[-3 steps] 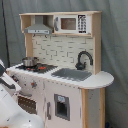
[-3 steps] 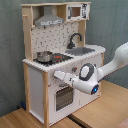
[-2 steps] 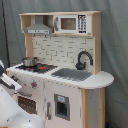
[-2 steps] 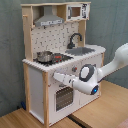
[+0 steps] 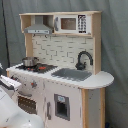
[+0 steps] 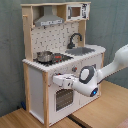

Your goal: Play with the kitchen

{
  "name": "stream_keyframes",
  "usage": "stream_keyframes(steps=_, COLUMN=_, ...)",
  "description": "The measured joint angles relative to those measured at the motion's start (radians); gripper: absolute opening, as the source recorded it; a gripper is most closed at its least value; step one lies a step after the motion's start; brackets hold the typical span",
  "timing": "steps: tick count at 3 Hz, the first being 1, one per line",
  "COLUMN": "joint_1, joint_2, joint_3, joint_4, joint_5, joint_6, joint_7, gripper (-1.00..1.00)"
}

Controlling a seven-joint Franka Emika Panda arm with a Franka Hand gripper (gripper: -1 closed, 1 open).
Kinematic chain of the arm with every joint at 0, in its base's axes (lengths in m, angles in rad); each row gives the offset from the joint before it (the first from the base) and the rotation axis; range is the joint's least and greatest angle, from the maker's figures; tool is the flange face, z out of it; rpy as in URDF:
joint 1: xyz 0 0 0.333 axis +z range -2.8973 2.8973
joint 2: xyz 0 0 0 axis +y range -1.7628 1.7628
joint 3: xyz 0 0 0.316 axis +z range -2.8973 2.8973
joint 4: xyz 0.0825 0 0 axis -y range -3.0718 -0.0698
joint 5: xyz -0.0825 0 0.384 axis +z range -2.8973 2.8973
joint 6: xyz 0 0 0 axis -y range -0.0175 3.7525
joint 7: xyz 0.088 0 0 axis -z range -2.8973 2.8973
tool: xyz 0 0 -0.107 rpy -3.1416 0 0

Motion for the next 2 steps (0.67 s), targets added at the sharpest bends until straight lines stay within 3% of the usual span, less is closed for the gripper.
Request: stream_keyframes(steps=2, joint_1=0.003, joint_2=-0.028, joint_3=0.002, joint_4=0.004, joint_5=-0.018, joint_6=-0.035, joint_7=-0.217, gripper=-1.00)
